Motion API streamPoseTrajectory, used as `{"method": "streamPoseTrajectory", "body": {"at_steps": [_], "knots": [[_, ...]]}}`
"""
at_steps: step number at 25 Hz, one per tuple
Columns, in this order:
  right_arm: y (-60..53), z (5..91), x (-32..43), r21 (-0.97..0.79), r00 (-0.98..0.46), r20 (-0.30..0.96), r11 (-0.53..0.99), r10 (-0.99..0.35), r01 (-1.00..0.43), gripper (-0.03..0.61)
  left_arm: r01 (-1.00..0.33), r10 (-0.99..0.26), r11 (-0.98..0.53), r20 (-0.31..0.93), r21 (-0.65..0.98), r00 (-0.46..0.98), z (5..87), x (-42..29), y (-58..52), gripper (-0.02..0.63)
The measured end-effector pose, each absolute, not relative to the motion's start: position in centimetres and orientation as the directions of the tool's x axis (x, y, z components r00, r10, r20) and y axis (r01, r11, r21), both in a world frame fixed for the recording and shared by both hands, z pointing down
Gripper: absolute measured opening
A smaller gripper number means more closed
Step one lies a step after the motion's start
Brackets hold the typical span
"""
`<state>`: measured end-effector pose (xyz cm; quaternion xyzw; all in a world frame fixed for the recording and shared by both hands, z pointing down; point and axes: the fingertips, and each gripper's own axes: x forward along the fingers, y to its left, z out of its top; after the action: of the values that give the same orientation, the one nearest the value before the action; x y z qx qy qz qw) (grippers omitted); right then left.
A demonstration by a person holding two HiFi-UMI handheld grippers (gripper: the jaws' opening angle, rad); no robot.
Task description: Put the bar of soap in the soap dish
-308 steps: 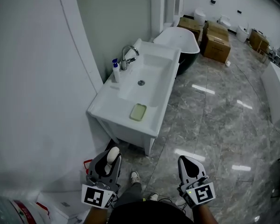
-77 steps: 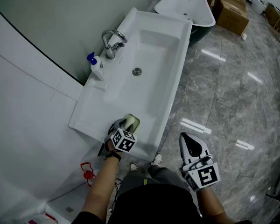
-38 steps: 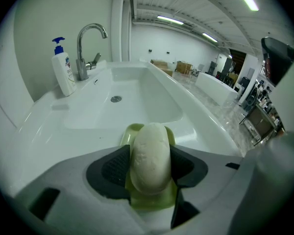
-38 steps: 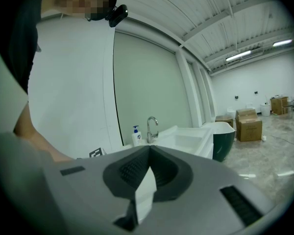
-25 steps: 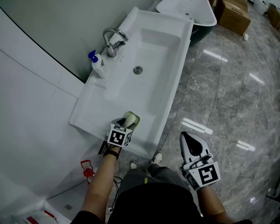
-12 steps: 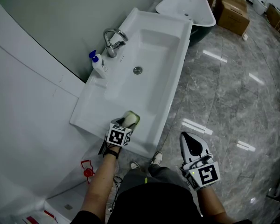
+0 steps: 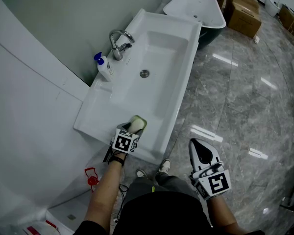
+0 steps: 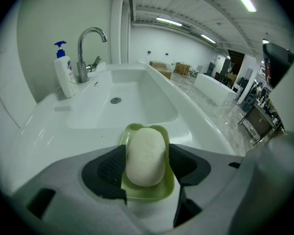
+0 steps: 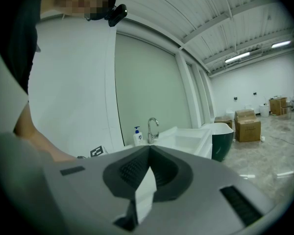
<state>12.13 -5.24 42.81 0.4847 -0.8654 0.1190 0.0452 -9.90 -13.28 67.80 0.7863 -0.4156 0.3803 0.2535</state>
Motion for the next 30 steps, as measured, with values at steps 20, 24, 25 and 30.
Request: {"method": "streamPoseTrajectory", "body": {"at_steps": [20, 24, 25, 30], "knots": [[-4.1, 41.6, 10.7, -0.155, -0.545, 0.16, 0.524, -0.823, -0.837, 0.011, -0.867, -0.52, -0.496, 0.782, 0.051, 0.343, 64.6, -11.6, -13.2, 0.254], [-3.9, 41.7, 9.8, -0.152, -0.559, 0.167, 0.539, -0.812, -0.829, 0.011, -0.872, -0.529, -0.486, 0.773, 0.063, 0.351, 64.5, -12.0, -12.9, 0.233], [-3.9, 41.7, 9.6, -0.151, -0.562, 0.169, 0.542, -0.81, -0.827, 0.011, -0.871, -0.528, -0.487, 0.773, 0.065, 0.353, 64.5, -12.0, -12.7, 0.223], [-4.0, 41.7, 8.3, -0.145, -0.579, 0.174, 0.56, -0.797, -0.815, 0.011, -0.871, -0.538, -0.489, 0.771, 0.044, 0.341, 64.6, -12.0, -12.1, 0.158]]}}
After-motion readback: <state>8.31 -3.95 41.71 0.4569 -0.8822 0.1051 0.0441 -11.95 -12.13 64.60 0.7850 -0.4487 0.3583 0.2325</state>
